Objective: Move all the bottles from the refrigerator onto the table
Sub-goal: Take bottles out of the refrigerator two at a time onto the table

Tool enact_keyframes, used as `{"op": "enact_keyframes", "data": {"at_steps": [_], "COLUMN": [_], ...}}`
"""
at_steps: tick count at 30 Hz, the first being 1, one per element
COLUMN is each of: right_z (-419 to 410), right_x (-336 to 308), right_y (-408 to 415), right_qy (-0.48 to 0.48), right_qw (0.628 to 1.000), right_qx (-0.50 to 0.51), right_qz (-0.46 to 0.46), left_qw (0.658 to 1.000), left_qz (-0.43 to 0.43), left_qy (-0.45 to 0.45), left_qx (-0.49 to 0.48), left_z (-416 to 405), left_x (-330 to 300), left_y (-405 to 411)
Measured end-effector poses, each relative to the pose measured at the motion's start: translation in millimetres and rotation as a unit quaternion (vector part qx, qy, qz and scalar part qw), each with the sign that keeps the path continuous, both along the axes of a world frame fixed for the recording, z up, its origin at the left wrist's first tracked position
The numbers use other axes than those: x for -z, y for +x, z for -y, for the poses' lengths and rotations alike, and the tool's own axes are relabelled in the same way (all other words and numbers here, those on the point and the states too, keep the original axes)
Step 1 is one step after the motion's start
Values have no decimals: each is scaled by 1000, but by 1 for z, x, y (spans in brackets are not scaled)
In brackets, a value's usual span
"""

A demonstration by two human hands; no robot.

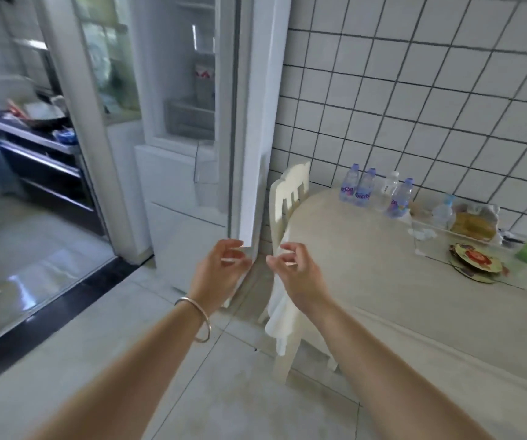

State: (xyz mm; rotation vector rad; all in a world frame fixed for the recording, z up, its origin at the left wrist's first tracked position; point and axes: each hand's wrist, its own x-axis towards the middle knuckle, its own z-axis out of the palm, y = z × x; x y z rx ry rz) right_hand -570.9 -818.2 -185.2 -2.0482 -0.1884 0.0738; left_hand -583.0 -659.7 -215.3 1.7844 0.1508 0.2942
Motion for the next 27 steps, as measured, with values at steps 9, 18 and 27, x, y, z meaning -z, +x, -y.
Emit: {"op": "enact_keyframes", "data": {"at_steps": [9, 18, 27], "right_z": [-166, -354, -451], "right_x": [8, -21, -31], "right_y": [10, 109, 266], "right_qy": [-19, 52, 81], "right_qw": [993, 997, 997], "right_qx": [-112, -56, 15], "right_qz": [17, 25, 16], "left_qw": [997, 998, 999], "left_qz": [18, 32, 28], "left_qy": [-47, -7, 10], "left_qx": [-65, -61, -40], "left_z": [-148, -329, -433], "left_x": [-4, -49, -68], "left_y": [2, 99, 246]}}
